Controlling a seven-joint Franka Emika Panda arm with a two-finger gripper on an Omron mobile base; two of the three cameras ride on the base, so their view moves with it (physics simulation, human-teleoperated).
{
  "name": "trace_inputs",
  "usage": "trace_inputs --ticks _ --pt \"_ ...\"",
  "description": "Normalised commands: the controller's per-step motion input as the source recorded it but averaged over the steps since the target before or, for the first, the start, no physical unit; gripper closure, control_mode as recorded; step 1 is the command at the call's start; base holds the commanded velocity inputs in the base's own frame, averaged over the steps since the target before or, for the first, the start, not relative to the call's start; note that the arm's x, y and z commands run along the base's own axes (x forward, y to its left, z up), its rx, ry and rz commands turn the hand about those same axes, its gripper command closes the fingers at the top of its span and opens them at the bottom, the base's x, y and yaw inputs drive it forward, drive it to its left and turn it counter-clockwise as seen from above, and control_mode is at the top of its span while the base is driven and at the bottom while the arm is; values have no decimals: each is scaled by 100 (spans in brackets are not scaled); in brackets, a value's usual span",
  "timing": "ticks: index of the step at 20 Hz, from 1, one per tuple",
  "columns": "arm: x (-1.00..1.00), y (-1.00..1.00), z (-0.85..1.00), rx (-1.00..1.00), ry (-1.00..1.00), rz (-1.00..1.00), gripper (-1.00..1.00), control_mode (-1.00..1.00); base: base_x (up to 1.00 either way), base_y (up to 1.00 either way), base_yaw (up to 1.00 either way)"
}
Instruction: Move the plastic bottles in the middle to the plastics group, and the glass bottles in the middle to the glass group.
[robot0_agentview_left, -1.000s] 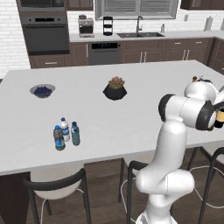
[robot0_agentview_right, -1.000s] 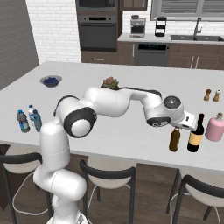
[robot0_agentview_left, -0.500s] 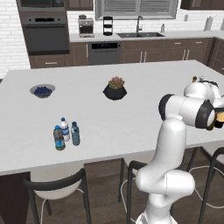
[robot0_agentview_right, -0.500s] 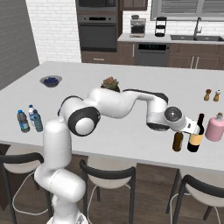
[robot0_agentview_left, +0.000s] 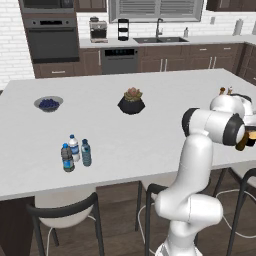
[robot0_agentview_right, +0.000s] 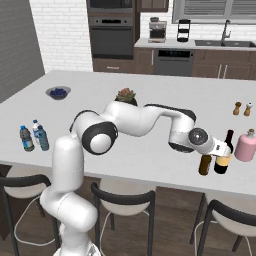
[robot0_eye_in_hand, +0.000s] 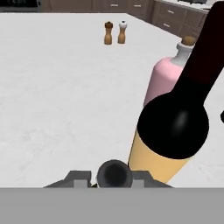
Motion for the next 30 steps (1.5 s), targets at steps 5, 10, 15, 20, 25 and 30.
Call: trace_inputs --ticks 5,10,15,20,25,30 --pt "2 -1 -35 -6 0 0 100 -100 0 0 0" --pt "0 10 -27 -4 3 0 -100 -100 0 0 0" --pt "0 3 14 0 4 0 -100 -100 0 0 0" --pt "0 1 51 0 0 0 -100 -100 0 0 0" --pt "-1 29 76 0 0 0 -100 -100 0 0 0" --pt "0 74 61 0 14 0 -100 -100 0 0 0"
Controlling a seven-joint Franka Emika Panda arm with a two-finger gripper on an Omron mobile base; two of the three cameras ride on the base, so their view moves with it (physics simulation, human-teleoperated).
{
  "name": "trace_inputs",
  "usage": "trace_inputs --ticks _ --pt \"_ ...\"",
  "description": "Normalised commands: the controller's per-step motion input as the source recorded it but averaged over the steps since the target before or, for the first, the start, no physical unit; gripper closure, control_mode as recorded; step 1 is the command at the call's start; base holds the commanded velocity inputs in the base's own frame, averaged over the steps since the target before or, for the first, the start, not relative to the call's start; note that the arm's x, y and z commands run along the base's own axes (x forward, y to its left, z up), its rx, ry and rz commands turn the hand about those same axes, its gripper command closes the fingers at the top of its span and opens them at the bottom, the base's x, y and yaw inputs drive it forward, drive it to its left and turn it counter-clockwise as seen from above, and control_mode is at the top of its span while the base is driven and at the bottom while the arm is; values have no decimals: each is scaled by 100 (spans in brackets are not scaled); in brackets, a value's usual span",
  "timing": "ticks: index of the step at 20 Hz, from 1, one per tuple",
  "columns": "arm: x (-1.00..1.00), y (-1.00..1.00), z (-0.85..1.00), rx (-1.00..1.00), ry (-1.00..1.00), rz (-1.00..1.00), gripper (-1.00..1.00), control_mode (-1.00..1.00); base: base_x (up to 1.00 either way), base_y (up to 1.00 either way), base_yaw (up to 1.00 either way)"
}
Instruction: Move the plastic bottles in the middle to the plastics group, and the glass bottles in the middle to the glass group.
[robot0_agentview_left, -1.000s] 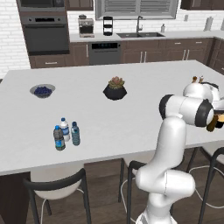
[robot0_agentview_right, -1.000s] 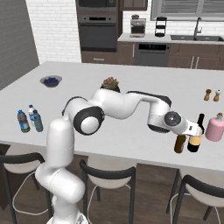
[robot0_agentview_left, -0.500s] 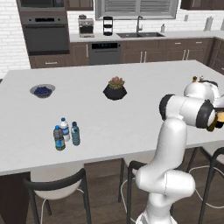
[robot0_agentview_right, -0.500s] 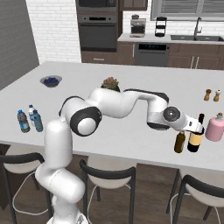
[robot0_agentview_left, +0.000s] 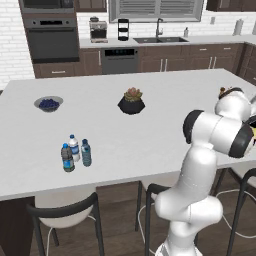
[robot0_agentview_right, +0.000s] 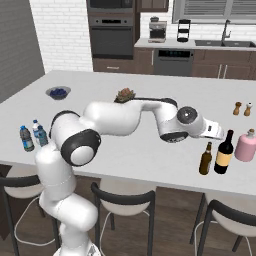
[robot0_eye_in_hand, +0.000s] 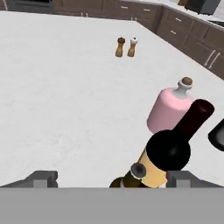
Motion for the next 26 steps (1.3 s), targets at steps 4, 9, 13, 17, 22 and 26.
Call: trace_inputs --ticks 4,9,13,17,22,26 --pt "0 87 49 0 31 0 -100 -100 0 0 0" --pt "0 87 43 0 35 1 -100 -100 0 0 0" --pt "-10 76 38 9 36 0 -100 -100 0 0 0" --pt "-35 68 20 17 21 3 -100 -100 0 0 0" --pt "-66 50 16 27 5 16 -100 -100 0 0 0" --pt "-87 44 1 20 -16 19 -100 -100 0 0 0"
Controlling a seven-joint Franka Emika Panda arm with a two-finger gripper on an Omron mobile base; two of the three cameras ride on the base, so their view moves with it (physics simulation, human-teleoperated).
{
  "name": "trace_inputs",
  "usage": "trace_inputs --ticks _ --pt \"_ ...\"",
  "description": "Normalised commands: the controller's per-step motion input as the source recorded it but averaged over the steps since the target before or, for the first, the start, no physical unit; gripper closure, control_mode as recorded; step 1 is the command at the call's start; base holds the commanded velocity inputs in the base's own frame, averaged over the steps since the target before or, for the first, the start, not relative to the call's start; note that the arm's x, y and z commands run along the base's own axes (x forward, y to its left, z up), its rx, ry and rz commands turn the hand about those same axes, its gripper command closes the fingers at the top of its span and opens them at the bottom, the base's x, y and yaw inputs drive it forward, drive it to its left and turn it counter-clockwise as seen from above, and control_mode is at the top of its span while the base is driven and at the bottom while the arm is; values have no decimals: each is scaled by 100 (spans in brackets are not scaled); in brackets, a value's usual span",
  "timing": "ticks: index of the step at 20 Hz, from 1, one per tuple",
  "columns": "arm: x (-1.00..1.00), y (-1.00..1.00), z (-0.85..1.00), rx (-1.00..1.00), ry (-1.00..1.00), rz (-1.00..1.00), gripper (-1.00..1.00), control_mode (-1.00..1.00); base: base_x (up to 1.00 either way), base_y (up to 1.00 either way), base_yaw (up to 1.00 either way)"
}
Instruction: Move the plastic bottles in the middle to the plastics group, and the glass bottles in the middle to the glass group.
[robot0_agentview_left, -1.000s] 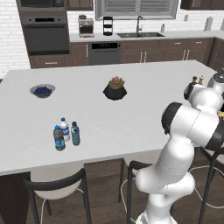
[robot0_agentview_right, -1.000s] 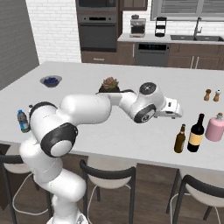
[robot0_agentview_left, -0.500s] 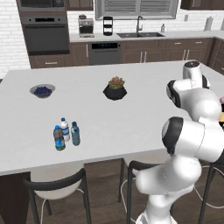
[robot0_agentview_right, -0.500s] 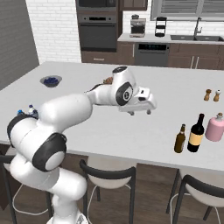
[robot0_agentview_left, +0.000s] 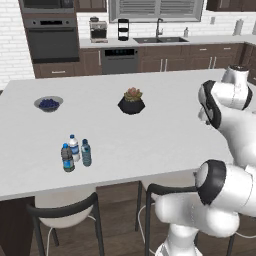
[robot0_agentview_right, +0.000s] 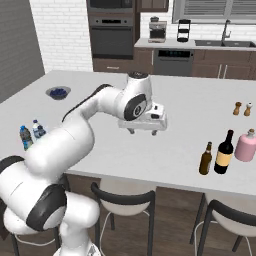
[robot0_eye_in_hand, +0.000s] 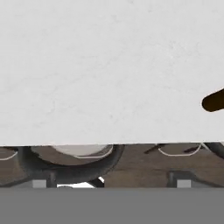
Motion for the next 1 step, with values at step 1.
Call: trace_inputs --ticks 1 --pt "-86 52 0 0 -30 16 -100 -100 0 0 0"
